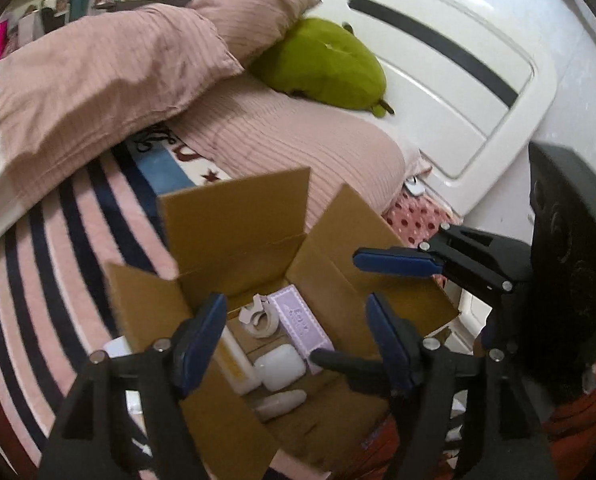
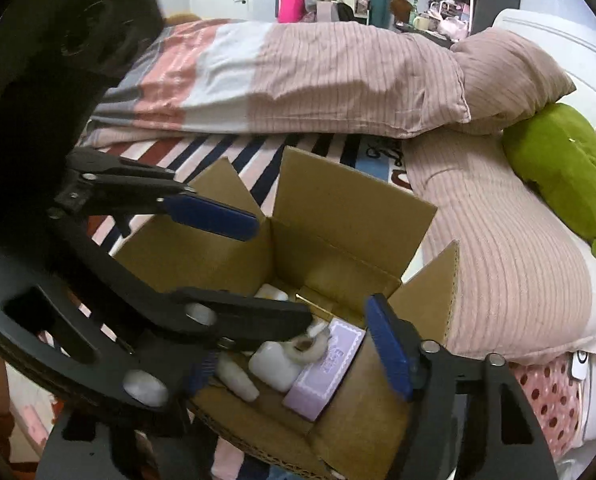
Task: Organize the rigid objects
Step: 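Carry the tape roll with the right tool into the box and release, then grasp the white charger block with cable using the right tool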
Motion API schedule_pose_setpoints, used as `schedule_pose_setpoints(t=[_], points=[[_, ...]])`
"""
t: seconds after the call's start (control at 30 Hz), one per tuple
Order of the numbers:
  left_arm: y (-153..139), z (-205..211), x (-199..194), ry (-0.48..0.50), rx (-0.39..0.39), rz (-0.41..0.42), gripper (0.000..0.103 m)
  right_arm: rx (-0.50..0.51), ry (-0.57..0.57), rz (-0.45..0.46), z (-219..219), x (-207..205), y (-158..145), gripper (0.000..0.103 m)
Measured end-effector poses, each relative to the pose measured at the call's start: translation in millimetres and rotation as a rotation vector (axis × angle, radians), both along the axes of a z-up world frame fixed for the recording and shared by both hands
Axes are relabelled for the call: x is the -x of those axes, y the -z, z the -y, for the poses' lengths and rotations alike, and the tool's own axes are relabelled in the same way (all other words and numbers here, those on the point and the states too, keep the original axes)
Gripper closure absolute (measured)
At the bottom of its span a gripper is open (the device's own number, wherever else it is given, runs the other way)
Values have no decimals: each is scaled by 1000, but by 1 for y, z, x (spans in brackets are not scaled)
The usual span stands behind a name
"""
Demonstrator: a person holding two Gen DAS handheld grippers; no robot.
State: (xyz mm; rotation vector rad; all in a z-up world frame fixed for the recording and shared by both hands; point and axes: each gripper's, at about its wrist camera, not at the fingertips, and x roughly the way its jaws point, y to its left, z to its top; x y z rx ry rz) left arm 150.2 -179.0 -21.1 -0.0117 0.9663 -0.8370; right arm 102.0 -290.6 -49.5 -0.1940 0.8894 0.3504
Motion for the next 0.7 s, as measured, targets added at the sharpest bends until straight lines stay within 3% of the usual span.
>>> schedule_pose_setpoints(t=[0.17, 0.27, 0.3, 0.37, 0.53, 0.7], points=[[-15, -46, 8, -72, 45, 41, 33, 12, -31, 37, -23, 5, -10, 37], [-22, -85, 16, -152, 56, 85, 31, -35, -102, 44, -47, 10, -18, 35], [-22, -99, 18, -185, 59, 96, 29, -48, -120, 50, -53, 11, -20, 33], [-22, -123, 24, -237, 56, 119, 27, -75, -177, 77, -78, 16, -27, 17], [-4, -187, 39, -363, 44, 147, 23, -91, -316, 65, -135, 19, -22, 17], [28, -232, 49, -448, 31, 145, 21, -130, -398, 15, -187, 18, 8, 17]])
